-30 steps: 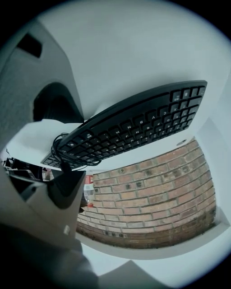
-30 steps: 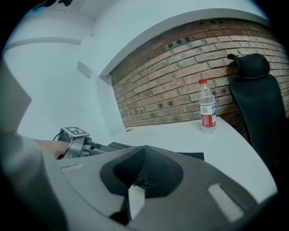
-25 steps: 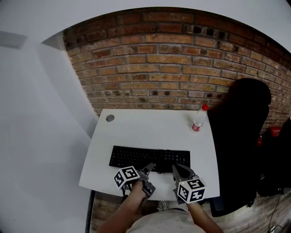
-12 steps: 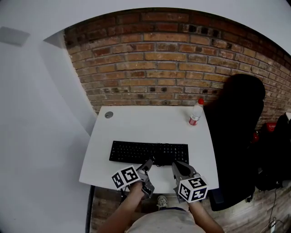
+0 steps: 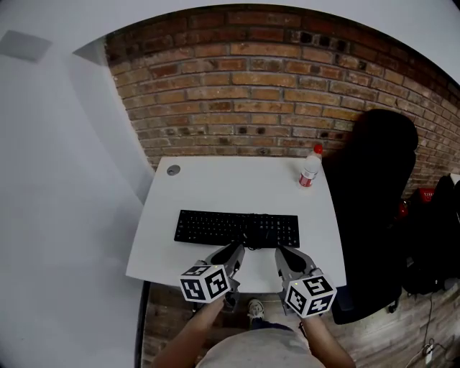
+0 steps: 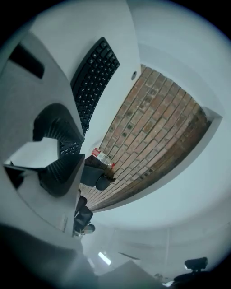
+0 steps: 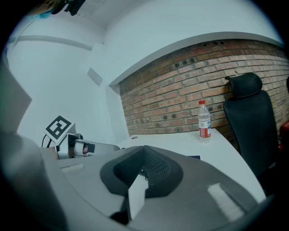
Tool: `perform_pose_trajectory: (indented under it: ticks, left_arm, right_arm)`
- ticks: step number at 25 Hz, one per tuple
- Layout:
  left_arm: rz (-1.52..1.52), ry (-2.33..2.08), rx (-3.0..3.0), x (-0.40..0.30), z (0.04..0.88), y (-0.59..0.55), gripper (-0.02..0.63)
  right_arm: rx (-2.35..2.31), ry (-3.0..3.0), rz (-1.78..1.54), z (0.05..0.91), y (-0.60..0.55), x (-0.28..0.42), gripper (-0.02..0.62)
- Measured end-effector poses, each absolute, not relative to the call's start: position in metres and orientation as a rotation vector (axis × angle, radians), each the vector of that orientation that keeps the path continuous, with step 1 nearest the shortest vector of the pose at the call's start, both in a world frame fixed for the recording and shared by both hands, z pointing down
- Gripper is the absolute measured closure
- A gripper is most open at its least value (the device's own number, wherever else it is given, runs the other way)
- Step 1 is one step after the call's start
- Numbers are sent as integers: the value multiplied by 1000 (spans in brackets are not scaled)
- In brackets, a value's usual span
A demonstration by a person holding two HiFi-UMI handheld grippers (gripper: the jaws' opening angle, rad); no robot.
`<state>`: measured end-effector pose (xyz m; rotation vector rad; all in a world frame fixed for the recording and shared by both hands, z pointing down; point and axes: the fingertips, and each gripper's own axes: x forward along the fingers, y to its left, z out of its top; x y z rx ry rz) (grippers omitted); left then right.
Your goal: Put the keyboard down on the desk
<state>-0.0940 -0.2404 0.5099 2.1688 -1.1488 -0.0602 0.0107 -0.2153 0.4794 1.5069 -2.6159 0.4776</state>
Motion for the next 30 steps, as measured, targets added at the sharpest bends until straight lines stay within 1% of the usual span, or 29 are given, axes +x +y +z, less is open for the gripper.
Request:
perform_pose_trajectory:
  ticks: [3,7,9,30]
  left_arm:
    - [11,-1173,2286,-90,503,-232,541]
    - [53,-1208,2384,-91,496,-227,597]
    - [69,-1223,2403,-92,495,-226,607]
    - [124,-1239,2404,-90,504,-213,607]
  right_arm:
    - [1506,-2611,466,478,-209,10,588]
    - [1488,-2605,436,477,-201,5,588]
    - [1492,-2599,429,477,-199,6,588]
    - [1510,-2586,425,478,-186,14,588]
